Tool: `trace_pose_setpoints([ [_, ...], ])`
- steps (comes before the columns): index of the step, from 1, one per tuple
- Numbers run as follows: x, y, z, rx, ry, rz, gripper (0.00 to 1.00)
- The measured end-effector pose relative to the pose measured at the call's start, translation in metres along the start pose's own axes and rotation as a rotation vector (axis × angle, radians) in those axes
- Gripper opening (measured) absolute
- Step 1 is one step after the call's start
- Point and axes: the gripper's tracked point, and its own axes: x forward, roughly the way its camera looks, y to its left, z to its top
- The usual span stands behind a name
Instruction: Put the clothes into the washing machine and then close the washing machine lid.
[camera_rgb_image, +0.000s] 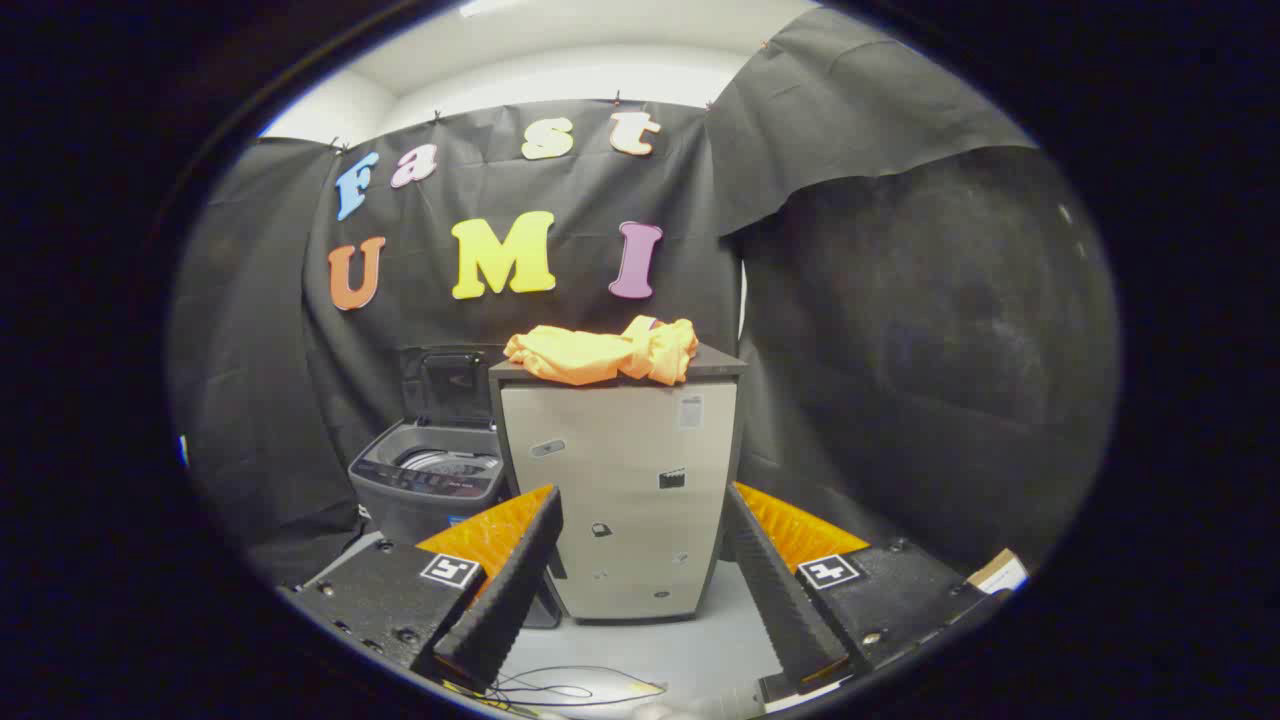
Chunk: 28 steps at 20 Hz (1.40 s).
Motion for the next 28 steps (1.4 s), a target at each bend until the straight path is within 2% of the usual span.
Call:
trace_pose_setpoints([
  [16, -0.004, 0.01, 0.018, -0.011, -0.026, 0.012, 1.0],
  [28, 0.01, 0.027, 0.02, -0.028, 0.02, 0.015, 1.0],
])
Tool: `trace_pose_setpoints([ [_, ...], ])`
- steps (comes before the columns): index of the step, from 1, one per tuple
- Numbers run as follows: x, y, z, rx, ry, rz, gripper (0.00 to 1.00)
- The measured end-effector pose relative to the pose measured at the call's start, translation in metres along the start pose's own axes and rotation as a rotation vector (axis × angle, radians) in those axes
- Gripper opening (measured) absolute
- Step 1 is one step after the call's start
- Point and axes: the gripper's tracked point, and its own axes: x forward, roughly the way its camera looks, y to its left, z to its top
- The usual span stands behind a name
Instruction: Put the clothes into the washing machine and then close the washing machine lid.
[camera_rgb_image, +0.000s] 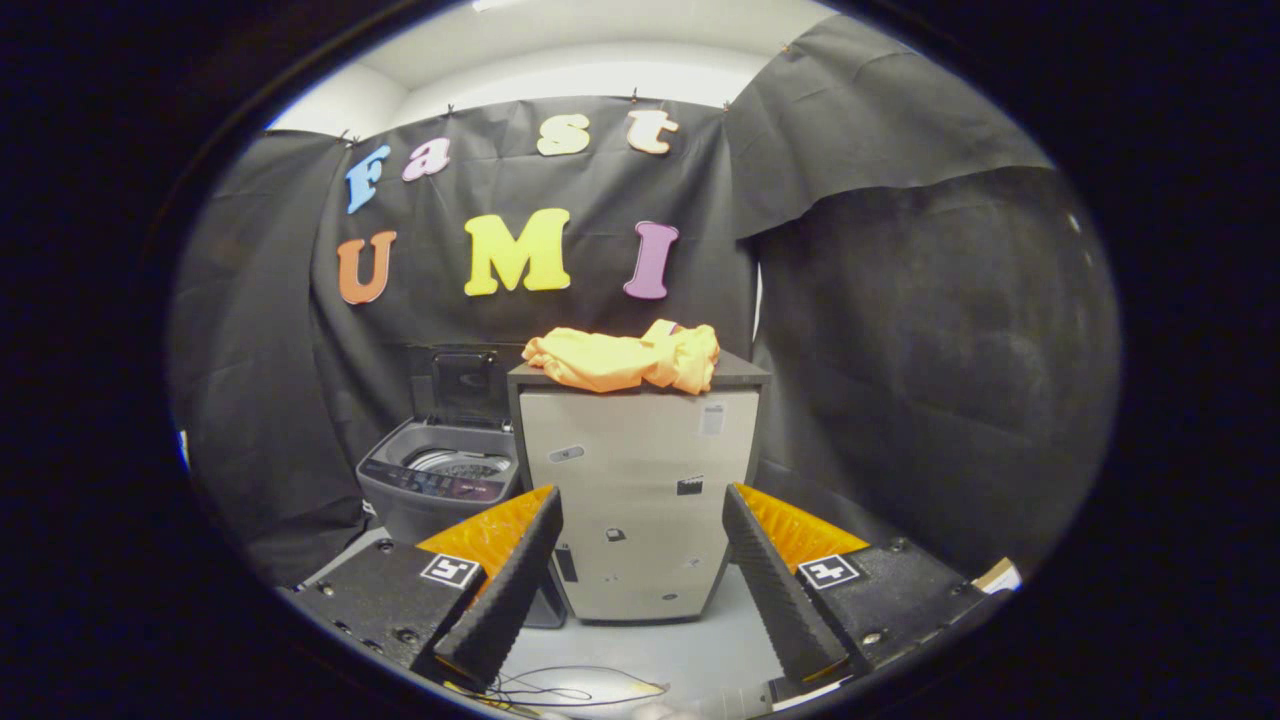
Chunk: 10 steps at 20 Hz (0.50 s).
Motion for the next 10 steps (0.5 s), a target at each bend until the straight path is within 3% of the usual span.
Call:
trace_pose_setpoints([
  [10, 0.07, 0.0, 0.101, 0.018, 0.009, 0.0, 1.0],
])
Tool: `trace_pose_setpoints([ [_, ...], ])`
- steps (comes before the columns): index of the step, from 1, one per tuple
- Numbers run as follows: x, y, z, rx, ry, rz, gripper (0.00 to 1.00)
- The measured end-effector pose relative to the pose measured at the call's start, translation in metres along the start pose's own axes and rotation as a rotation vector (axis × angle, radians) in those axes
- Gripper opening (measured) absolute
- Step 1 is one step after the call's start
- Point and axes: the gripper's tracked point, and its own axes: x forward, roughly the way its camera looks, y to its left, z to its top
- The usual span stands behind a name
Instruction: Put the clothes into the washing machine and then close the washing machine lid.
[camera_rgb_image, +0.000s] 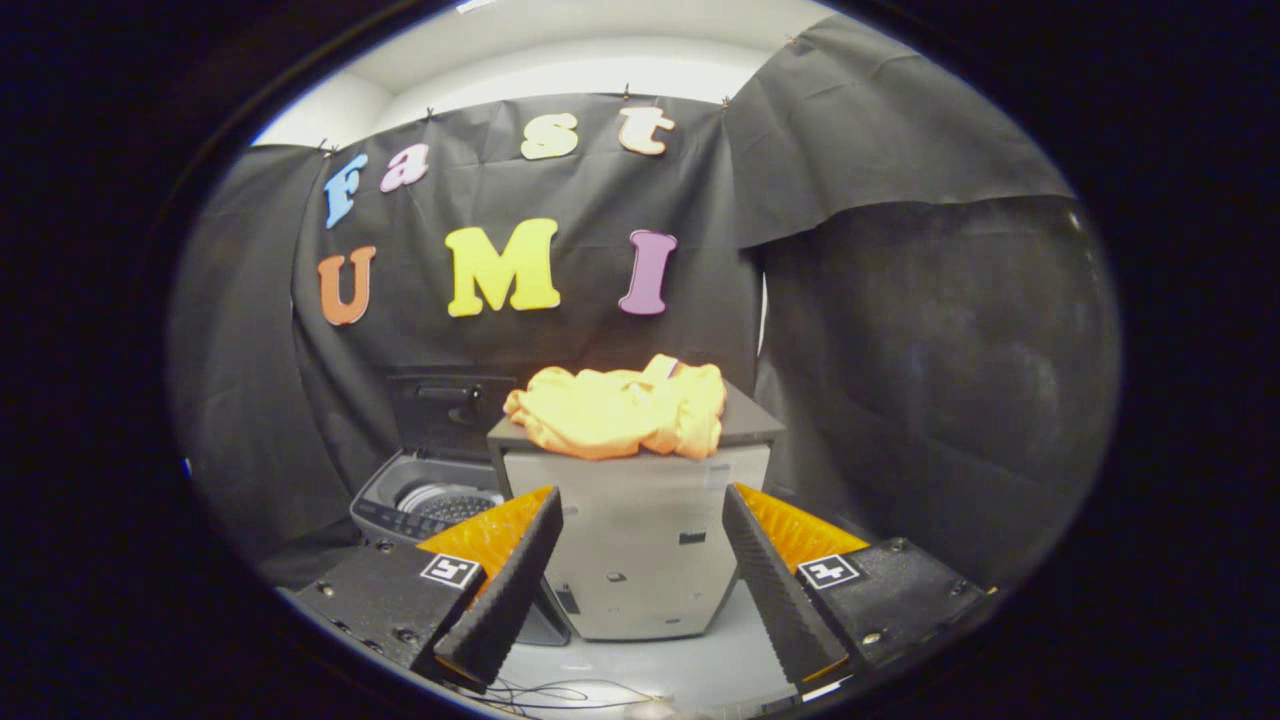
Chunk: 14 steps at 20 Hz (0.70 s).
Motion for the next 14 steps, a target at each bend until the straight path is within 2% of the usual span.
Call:
trace_pose_setpoints([
  [9, 0.107, 0.012, 0.11, 0.003, -0.003, 0.064, 1.0],
  [14, 0.176, 0.018, 0.147, -0.011, 0.017, 0.075, 1.0],
])
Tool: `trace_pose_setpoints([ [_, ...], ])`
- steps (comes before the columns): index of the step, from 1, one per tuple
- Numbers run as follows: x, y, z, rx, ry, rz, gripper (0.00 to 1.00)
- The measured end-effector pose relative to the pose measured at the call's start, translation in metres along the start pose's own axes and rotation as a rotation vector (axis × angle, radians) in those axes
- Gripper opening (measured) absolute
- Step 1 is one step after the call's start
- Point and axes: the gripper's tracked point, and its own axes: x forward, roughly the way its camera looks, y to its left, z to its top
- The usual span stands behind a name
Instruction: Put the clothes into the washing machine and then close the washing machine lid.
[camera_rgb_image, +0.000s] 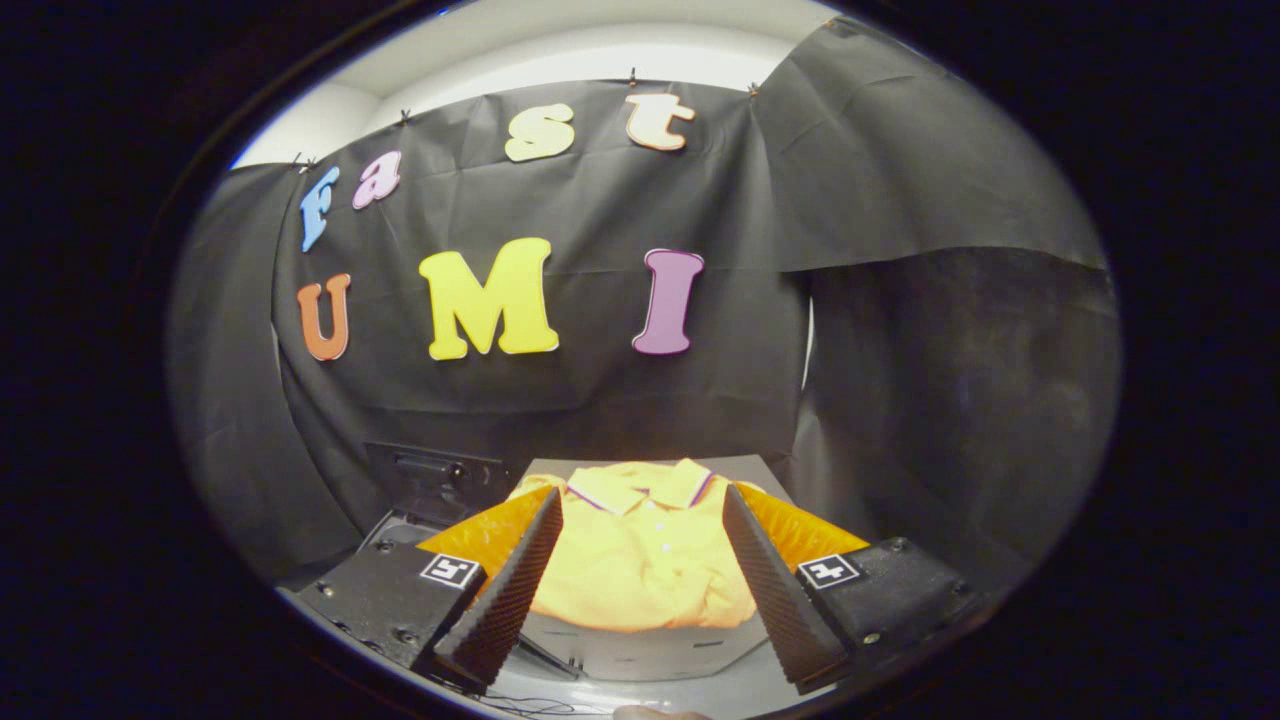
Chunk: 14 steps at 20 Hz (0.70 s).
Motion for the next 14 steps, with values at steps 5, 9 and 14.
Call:
trace_pose_setpoints([
  [5, 0.06, -0.004, 0.001, -0.039, 0.099, -0.005, 1.0],
  [9, 0.098, -0.008, -0.019, -0.052, 0.213, -0.001, 1.0],
  [14, 0.134, -0.012, -0.06, -0.043, 0.362, 0.004, 1.0],
])
